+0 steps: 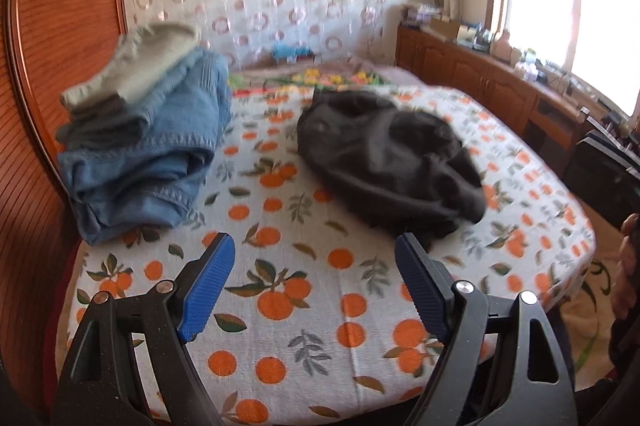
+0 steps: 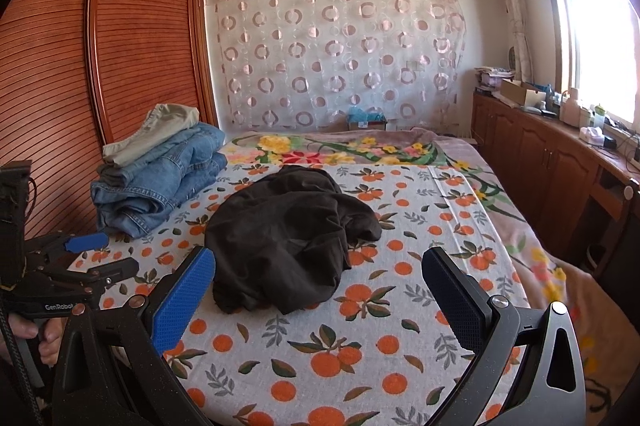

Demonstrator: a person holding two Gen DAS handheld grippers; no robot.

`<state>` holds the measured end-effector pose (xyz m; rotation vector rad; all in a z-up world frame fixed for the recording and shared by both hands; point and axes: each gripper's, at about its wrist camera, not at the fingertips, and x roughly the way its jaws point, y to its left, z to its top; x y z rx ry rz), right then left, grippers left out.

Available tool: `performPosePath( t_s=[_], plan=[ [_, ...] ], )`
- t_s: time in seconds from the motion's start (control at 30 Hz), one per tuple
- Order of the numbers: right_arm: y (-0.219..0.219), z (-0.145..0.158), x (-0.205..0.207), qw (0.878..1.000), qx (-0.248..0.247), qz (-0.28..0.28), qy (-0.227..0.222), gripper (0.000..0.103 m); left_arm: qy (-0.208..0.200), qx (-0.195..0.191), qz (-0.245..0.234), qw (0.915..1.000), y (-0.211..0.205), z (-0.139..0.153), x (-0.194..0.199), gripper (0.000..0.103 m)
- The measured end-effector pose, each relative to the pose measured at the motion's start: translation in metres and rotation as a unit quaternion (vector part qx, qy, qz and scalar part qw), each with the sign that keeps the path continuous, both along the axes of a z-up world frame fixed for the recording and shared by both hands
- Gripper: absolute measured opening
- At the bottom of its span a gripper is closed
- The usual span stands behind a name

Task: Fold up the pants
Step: 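Move the right gripper to the black garment and close on its edge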

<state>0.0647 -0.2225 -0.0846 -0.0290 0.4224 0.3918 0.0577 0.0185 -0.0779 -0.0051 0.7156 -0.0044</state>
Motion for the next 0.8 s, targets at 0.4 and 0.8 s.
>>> performPosePath(
  t_s=[0.4,0.8],
  plan=[
    [0.020,-0.018,0.040,0.998,-0.030,0.040,0.031,0.103,0.059,0.013,-0.012,0.9981,0.015,-0.035,0.036,0.083],
    [0.048,-0.035,0.079,0.988,-0.055,0.107,0.099,0.075,0.059,0.019,-0.008,0.9980,0.042,-0.034,0.059,0.083]
  ],
)
